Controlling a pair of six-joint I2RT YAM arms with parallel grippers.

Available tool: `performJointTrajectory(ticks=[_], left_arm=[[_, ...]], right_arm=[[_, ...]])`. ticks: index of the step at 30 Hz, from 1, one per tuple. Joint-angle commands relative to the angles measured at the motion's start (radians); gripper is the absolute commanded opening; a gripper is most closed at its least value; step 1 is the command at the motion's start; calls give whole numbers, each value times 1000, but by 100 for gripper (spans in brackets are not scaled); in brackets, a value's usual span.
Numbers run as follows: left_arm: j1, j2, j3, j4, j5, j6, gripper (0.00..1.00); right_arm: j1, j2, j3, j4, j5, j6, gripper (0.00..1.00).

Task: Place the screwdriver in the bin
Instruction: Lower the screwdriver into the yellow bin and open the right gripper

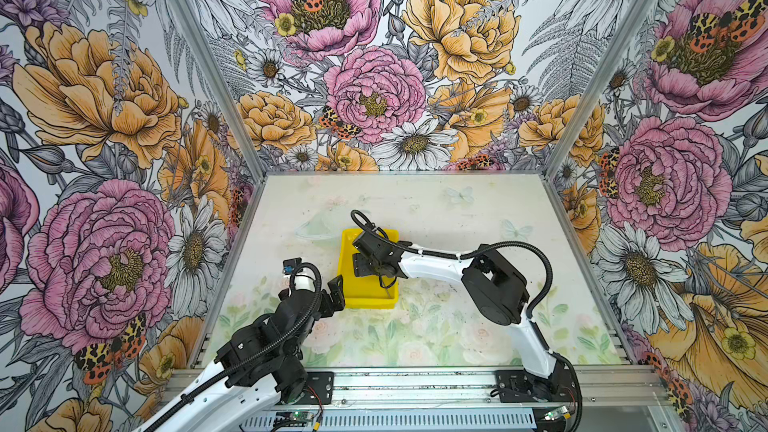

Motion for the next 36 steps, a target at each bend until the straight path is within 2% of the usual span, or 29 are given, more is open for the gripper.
performJointTrajectory(ticks=[1,8,22,36], left_arm=[[9,-13,-8,-4,-26,-2,99],[8,-15,-10,-3,-24,-3,99],[8,-14,-10,-4,-26,-1,99],[8,-10,-13,-4,-34,-2,99]], right_arm=[[0,22,-30,-21,-18,22,78],[20,-72,-78,-31,23,13,83],[51,-200,-171,-50,8,60,83],[68,-350,-261,-62,61,45,83]])
